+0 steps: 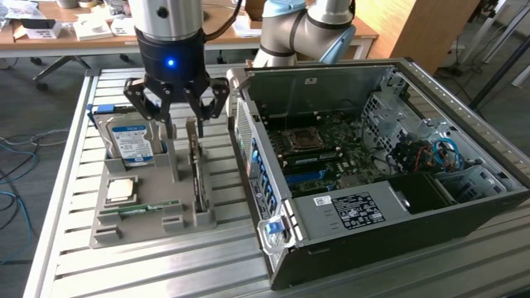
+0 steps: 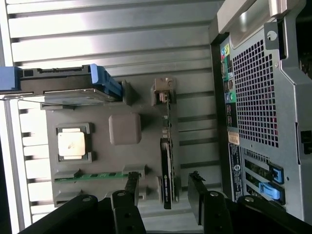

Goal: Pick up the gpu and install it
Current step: 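Pick up the gpu and move the gpu toward the slot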

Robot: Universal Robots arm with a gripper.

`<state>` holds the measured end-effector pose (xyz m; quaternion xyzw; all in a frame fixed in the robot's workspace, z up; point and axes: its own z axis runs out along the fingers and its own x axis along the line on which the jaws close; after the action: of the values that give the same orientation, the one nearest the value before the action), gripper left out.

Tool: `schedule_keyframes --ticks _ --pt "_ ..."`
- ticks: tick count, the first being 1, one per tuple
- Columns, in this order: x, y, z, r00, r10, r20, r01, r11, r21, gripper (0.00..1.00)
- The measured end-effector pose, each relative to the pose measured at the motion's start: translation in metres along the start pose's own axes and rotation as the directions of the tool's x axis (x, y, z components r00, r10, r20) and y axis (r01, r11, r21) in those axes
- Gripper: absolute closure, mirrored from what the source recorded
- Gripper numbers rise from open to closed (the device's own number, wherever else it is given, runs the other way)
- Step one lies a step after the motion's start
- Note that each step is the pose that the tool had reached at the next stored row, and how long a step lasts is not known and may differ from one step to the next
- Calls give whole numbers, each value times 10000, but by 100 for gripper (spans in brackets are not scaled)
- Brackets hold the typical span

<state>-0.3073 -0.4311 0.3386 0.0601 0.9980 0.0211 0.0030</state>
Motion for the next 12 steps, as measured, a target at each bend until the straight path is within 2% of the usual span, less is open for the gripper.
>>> schedule_keyframes --ticks 7,12 --pt "0 -2 56 10000 0 -1 0 10000 1 47" --pt "0 -3 60 10000 0 0 0 10000 1 47"
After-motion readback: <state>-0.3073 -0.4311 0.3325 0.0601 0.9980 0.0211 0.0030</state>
